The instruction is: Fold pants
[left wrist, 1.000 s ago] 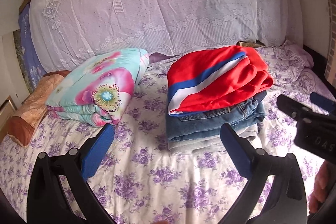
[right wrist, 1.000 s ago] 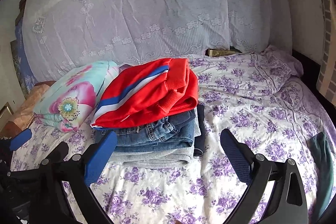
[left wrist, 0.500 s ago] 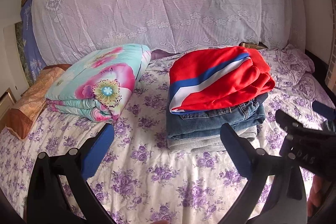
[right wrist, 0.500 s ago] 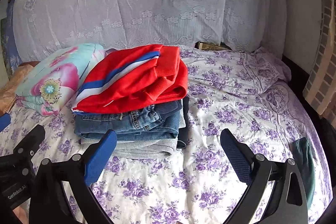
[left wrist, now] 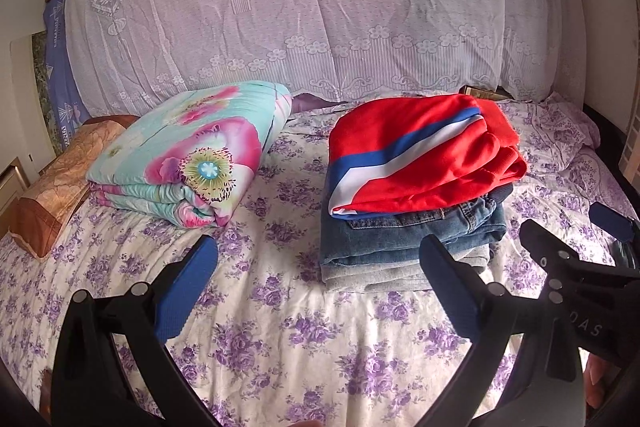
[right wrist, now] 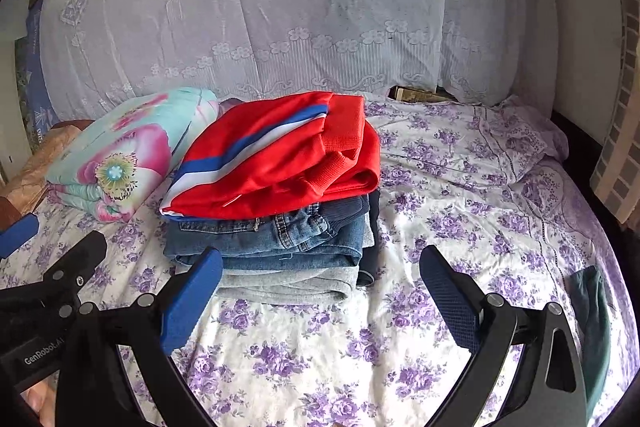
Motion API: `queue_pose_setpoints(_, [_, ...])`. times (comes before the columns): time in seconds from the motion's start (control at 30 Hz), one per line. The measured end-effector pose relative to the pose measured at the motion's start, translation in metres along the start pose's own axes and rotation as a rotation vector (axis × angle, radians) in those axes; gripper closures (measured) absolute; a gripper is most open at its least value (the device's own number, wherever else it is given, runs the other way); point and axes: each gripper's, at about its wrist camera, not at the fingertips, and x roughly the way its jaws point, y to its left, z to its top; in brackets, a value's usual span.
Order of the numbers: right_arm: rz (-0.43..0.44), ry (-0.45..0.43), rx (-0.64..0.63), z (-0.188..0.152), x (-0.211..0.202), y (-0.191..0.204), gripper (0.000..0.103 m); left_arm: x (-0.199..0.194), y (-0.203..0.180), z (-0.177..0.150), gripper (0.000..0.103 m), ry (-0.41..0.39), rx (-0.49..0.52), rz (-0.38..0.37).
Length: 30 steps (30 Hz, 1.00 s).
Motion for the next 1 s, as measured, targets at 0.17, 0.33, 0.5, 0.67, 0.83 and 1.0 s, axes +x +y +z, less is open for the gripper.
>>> queue_pose_setpoints(0.17, [0.001, -0.001, 0.005, -0.0003, 0.0, -0.0007, 0.004, 0.0007, 0.0001, -0.0007, 0.005, 0.005, -0.009, -0.008])
queue_pose_setpoints(0.33, [0.002, -0.003, 0.006, -0.0004, -0.0004, -0.0006, 0.004, 0.0013, 0.0003, -0.001, 0.005, 0.007, -0.009, -0.009])
queue_pose_setpoints(0.5, [0.001, -0.002, 0.006, -0.0005, -0.0003, -0.0008, 0.004, 0.0014, -0.0003, -0.0009, 0.005, 0.009, -0.009, -0.009])
queue_pose_setpoints(0.67, [0.002, -0.001, 0.008, -0.0001, 0.0, -0.0008, 0.004, 0.0012, -0.0009, -0.0009, 0.005, 0.008, -0.006, -0.001])
queue_pose_setpoints(0.83, [0.007, 0.001, 0.014, -0.0022, 0.0006, -0.0001, 0.004, 0.0006, -0.0005, -0.0007, 0.005, 0.007, -0.008, -0.006])
queue_pose_setpoints(1.0, [0.008, 0.001, 0.014, -0.0023, 0.0006, -0.0006, 0.004, 0.0001, -0.0008, -0.0009, 0.005, 0.007, -0.007, -0.006])
